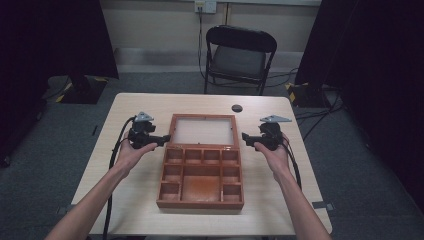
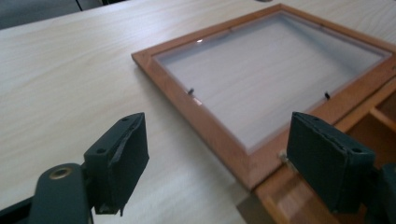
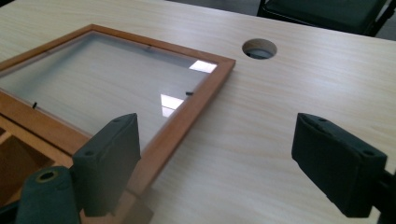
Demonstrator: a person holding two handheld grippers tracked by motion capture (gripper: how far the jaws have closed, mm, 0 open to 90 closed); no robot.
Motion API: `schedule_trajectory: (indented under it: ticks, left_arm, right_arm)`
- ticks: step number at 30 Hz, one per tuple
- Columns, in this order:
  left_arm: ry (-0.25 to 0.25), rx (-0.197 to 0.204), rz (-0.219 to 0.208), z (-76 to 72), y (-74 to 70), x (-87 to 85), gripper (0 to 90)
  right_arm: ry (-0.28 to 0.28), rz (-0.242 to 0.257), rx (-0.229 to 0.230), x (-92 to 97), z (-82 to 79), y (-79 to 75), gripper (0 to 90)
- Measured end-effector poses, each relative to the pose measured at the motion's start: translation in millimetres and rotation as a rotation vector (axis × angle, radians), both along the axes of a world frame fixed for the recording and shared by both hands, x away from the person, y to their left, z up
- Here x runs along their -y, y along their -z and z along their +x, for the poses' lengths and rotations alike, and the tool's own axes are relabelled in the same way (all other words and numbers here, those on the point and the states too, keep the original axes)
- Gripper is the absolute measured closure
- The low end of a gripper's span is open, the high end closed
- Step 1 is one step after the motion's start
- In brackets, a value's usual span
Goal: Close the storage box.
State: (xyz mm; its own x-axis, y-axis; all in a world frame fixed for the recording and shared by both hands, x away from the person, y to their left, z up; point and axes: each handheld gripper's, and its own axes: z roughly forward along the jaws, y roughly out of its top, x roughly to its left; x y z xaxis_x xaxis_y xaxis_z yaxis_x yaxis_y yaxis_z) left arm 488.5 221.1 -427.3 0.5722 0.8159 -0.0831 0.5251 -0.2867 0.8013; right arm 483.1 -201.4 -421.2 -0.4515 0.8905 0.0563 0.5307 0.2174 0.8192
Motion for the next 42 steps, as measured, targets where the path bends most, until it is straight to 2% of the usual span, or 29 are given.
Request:
schedule_trajectory:
  ticks: [3,5,6,9,11,14,15,17,18,20,24,28,29,33,35,37,40,42]
  left_arm:
    - [-0.009,-0.010,-0.051,9.8,3.2,5.9,19.9]
    - [-0.007,-0.053,-0.069,13.3,9.2,9.3,20.1]
    - [-0.004,-0.077,-0.067,14.6,12.7,11.7,20.0]
    - [0.015,-0.097,-0.028,16.5,19.3,16.1,20.2]
    - [0.013,-0.111,-0.046,18.7,22.8,15.3,20.3]
    - [0.004,-0.150,-0.051,22.8,28.3,13.6,20.2]
    - [0.006,-0.162,-0.042,23.5,29.9,13.2,20.1]
    - [0.000,-0.177,-0.032,24.6,33.6,14.0,20.0]
    - [0.004,-0.188,-0.042,25.0,35.0,13.7,19.9]
    - [0.004,-0.197,-0.065,24.8,36.5,13.8,19.8]
    - [0.000,-0.210,-0.061,25.5,36.0,14.6,19.2]
    - [-0.004,-0.256,-0.088,27.3,37.2,19.2,18.0]
    - [-0.015,-0.257,-0.097,27.4,38.2,21.7,16.9]
    - [-0.012,-0.256,-0.086,28.4,37.7,27.1,15.5]
    - [-0.010,-0.266,-0.092,29.2,38.5,27.6,15.3]
    - [-0.004,-0.266,-0.098,30.1,40.0,27.0,14.9]
    - [-0.007,-0.287,-0.119,33.0,42.4,24.9,12.8]
    - [-0.010,-0.300,-0.139,33.8,43.7,24.6,12.2]
  right_arm:
    - [-0.010,0.014,-0.012,-7.3,10.3,4.3,15.7]
    - [-0.026,0.004,-0.046,-12.7,15.6,11.7,16.1]
    - [-0.035,0.001,-0.062,-15.7,17.4,15.6,16.1]
    - [-0.072,-0.004,-0.092,-23.4,21.7,25.2,16.4]
    - [-0.078,0.006,-0.108,-27.7,24.8,29.2,15.7]
    - [-0.097,0.010,-0.122,-34.2,28.6,34.8,15.6]
    - [-0.102,0.007,-0.128,-37.1,29.3,36.5,15.1]
    - [-0.093,-0.037,-0.145,-41.5,29.8,39.4,14.0]
    - [-0.080,-0.033,-0.156,-43.1,29.5,40.2,14.9]
    - [-0.090,-0.014,-0.158,-43.4,31.1,41.8,14.8]
    - [-0.072,0.029,-0.178,-44.6,33.9,45.7,13.9]
    - [-0.064,0.062,-0.197,-46.8,36.8,48.3,13.5]
    - [-0.060,0.069,-0.204,-47.7,37.0,48.7,13.6]
    - [-0.053,0.101,-0.236,-48.9,38.2,49.9,13.5]
    - [-0.044,0.139,-0.260,-48.3,38.8,52.0,13.4]
    - [-0.049,0.171,-0.265,-47.9,39.9,55.5,13.3]
    - [-0.051,0.226,-0.286,-48.4,42.3,60.7,12.7]
    - [-0.050,0.245,-0.295,-50.2,43.5,62.6,11.5]
